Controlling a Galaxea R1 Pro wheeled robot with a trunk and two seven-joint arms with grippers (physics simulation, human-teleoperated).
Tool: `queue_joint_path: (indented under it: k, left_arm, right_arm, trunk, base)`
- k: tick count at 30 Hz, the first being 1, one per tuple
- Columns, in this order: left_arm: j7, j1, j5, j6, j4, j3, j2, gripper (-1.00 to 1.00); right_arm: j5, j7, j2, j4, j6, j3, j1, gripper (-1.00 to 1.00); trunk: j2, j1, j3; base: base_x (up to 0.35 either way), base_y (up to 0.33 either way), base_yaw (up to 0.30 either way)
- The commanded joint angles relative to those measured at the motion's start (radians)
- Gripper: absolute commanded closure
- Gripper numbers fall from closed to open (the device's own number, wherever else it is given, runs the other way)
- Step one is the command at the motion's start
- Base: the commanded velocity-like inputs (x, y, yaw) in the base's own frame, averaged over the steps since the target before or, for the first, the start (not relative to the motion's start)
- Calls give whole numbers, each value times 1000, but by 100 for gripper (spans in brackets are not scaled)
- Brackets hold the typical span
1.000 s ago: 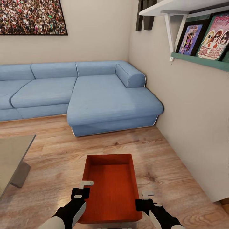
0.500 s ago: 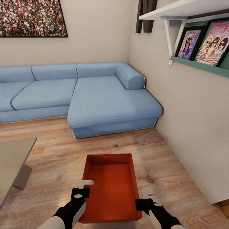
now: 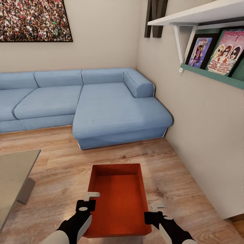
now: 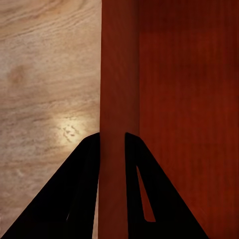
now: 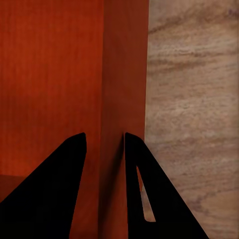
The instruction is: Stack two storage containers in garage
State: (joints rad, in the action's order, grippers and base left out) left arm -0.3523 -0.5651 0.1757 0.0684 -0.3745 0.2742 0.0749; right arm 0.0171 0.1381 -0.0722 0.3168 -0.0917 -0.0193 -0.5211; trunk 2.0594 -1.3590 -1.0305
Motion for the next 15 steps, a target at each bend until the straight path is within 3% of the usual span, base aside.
queue_joint_path:
  k: [1,15]
  left_arm:
    - [-6,1,33,5,2,28,0,100]
    - [-5,1,33,5,2,28,0,100]
  right_arm:
    - [-13,8,-1,5,-6,4,0,100]
    - [-13,6,-1,5,-6,4,0,100]
  trunk:
    - [-7,4,2]
    - [-105,58,46]
  base:
    - [0,0,0]
    - [0,0,0]
